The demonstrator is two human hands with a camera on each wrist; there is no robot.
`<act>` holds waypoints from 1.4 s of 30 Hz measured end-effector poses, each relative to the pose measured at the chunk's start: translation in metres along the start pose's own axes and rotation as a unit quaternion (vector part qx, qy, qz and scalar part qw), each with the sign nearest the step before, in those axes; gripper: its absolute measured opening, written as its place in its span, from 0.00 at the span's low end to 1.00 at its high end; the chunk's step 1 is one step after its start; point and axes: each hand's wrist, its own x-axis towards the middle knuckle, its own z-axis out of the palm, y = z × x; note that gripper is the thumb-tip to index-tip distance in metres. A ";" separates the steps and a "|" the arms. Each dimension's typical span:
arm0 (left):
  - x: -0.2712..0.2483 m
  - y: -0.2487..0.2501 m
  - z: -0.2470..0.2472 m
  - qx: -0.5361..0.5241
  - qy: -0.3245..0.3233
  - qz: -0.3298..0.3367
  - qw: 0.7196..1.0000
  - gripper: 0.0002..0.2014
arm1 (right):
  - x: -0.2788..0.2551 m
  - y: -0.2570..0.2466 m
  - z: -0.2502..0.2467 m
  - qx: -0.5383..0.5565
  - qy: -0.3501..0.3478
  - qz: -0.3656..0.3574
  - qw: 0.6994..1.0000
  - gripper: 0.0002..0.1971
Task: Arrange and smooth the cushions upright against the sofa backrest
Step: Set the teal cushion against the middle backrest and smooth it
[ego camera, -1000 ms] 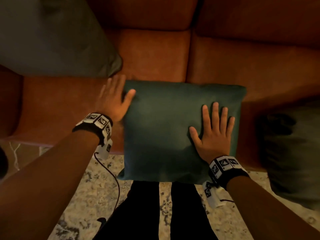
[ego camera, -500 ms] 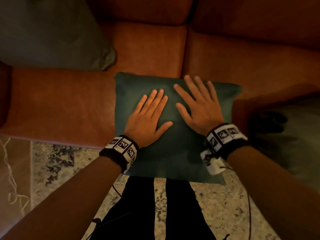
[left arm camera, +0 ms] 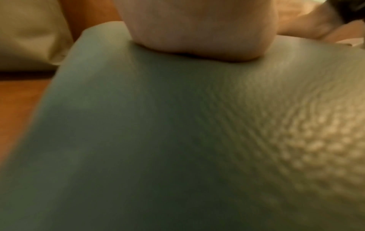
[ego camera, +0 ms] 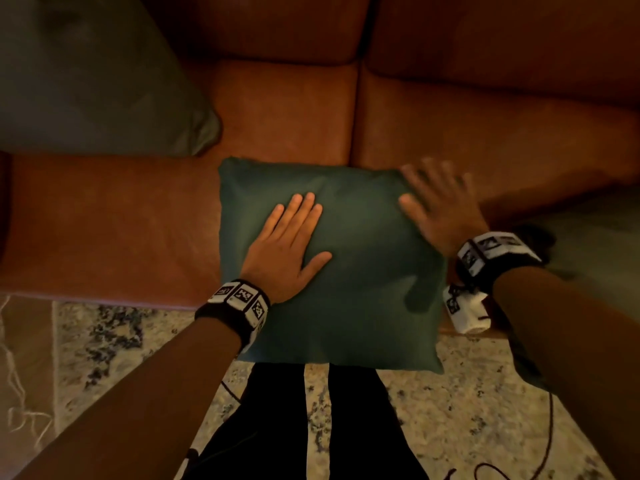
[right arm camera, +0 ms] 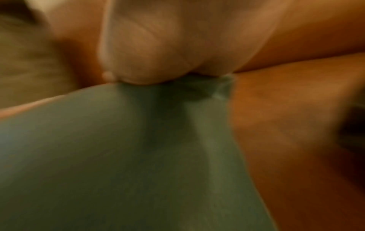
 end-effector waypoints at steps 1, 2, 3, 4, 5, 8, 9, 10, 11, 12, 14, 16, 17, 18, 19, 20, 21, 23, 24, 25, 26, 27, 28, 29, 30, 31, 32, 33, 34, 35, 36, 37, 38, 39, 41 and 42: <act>0.001 -0.001 0.001 -0.001 -0.004 -0.003 1.000 0.39 | 0.001 0.015 -0.002 0.031 0.012 0.120 0.992 0.36; 0.002 -0.001 0.003 -0.001 -0.007 -0.006 1.000 0.39 | 0.000 0.026 -0.005 0.062 0.021 0.206 0.976 0.39; 0.003 -0.002 0.004 -0.002 -0.008 -0.007 1.000 0.39 | -0.003 0.029 -0.010 0.094 0.034 0.244 0.965 0.42; 0.004 -0.002 0.004 -0.003 -0.008 -0.006 1.000 0.39 | -0.008 0.024 -0.011 0.123 0.056 0.236 0.962 0.42; 0.006 -0.001 0.005 -0.003 -0.006 -0.007 1.000 0.39 | -0.013 0.010 -0.009 0.142 0.085 0.193 0.967 0.41; 0.010 0.000 0.006 -0.003 -0.007 -0.006 1.000 0.39 | -0.042 -0.049 0.021 0.145 0.142 0.054 0.978 0.36; 0.012 -0.002 0.006 -0.003 -0.009 -0.006 1.000 0.39 | -0.056 -0.065 0.038 0.132 0.151 0.036 0.979 0.36; 0.013 -0.005 0.005 -0.004 -0.014 -0.004 1.000 0.40 | -0.071 -0.074 0.056 0.119 0.161 0.034 0.979 0.35; 0.014 -0.009 0.005 -0.005 -0.021 0.001 1.000 0.39 | -0.089 -0.076 0.076 0.118 0.174 0.053 0.976 0.35; 0.014 -0.010 0.006 -0.006 -0.024 0.006 1.000 0.39 | -0.107 -0.071 0.095 0.134 0.190 0.082 0.969 0.35; 0.014 -0.010 0.009 -0.010 -0.026 0.009 1.000 0.39 | -0.145 -0.053 0.130 0.242 0.185 0.190 0.933 0.40; 0.016 -0.007 0.012 -0.017 -0.024 0.006 1.000 0.39 | -0.175 -0.041 0.151 0.359 0.133 0.363 0.850 0.53; 0.017 -0.005 0.013 -0.017 -0.020 0.004 1.000 0.38 | -0.183 -0.041 0.151 0.381 0.131 0.404 0.821 0.58; 0.017 -0.004 0.014 -0.017 -0.018 0.002 1.000 0.38 | -0.188 -0.045 0.145 0.361 0.156 0.399 0.828 0.56; 0.018 -0.005 0.015 -0.017 -0.016 0.001 1.000 0.38 | -0.189 -0.053 0.137 0.320 0.204 0.354 0.855 0.50; 0.019 -0.006 0.015 -0.021 -0.017 0.002 1.000 0.38 | -0.187 -0.063 0.130 0.276 0.255 0.284 0.882 0.42; 0.019 -0.007 0.014 -0.026 -0.018 0.003 1.000 0.38 | -0.184 -0.074 0.127 0.237 0.286 0.206 0.905 0.38; 0.020 -0.010 0.013 -0.029 -0.022 0.005 0.999 0.38 | -0.175 -0.088 0.136 0.149 0.296 0.087 0.939 0.37; 0.021 -0.012 0.012 -0.028 -0.025 0.008 0.999 0.38 | -0.174 -0.087 0.149 0.131 0.282 0.095 0.946 0.37; 0.022 -0.012 0.012 -0.029 -0.025 0.011 0.999 0.38 | -0.177 -0.082 0.163 0.141 0.260 0.145 0.944 0.38; 0.021 -0.012 0.013 -0.028 -0.025 0.013 0.999 0.38 | -0.184 -0.070 0.179 0.179 0.239 0.214 0.930 0.39; 0.021 -0.012 0.013 -0.028 -0.024 0.014 0.999 0.38 | -0.194 -0.058 0.192 0.240 0.225 0.297 0.897 0.40; 0.021 -0.012 0.014 -0.028 -0.023 0.014 0.999 0.38 | -0.206 -0.047 0.201 0.299 0.216 0.387 0.845 0.42; 0.021 -0.013 0.014 -0.031 -0.023 0.011 0.999 0.38 | -0.217 -0.040 0.205 0.324 0.214 0.466 0.795 0.46; 0.023 -0.015 0.014 -0.034 -0.022 0.009 0.999 0.38 | -0.227 -0.035 0.205 0.327 0.218 0.511 0.765 0.49; 0.024 -0.016 0.014 -0.034 -0.021 0.007 0.999 0.38 | -0.234 -0.032 0.200 0.314 0.227 0.517 0.763 0.49; 0.025 -0.016 0.013 -0.032 -0.021 0.005 0.999 0.38 | -0.236 -0.034 0.192 0.295 0.236 0.487 0.787 0.46; 0.025 -0.015 0.013 -0.029 -0.020 0.003 0.999 0.38 | -0.236 -0.040 0.182 0.277 0.244 0.427 0.826 0.41; 0.024 -0.014 0.012 -0.027 -0.020 0.002 0.999 0.38 | -0.232 -0.048 0.172 0.263 0.254 0.343 0.865 0.37; 0.024 -0.012 0.012 -0.026 -0.022 0.002 0.999 0.38 | -0.224 -0.058 0.160 0.247 0.263 0.250 0.898 0.35; 0.023 -0.011 0.011 -0.024 -0.023 0.003 0.999 0.38 | -0.214 -0.067 0.152 0.219 0.270 0.158 0.924 0.34; 0.023 -0.011 0.010 -0.022 -0.024 0.003 0.999 0.38 | -0.204 -0.075 0.147 0.175 0.272 0.085 0.943 0.34; 0.023 -0.012 0.008 -0.022 -0.026 0.003 0.999 0.38 | -0.195 -0.080 0.145 0.136 0.268 0.055 0.952 0.34; 0.023 -0.012 0.006 -0.024 -0.031 0.004 0.999 0.39 | -0.189 -0.081 0.146 0.120 0.257 0.075 0.956 0.33; 0.022 -0.010 0.002 -0.026 -0.041 0.006 0.999 0.39 | -0.189 -0.074 0.153 0.173 0.221 0.222 0.934 0.35; 0.021 -0.008 0.001 -0.021 -0.041 0.005 0.999 0.39 | -0.189 -0.068 0.156 0.228 0.210 0.305 0.901 0.38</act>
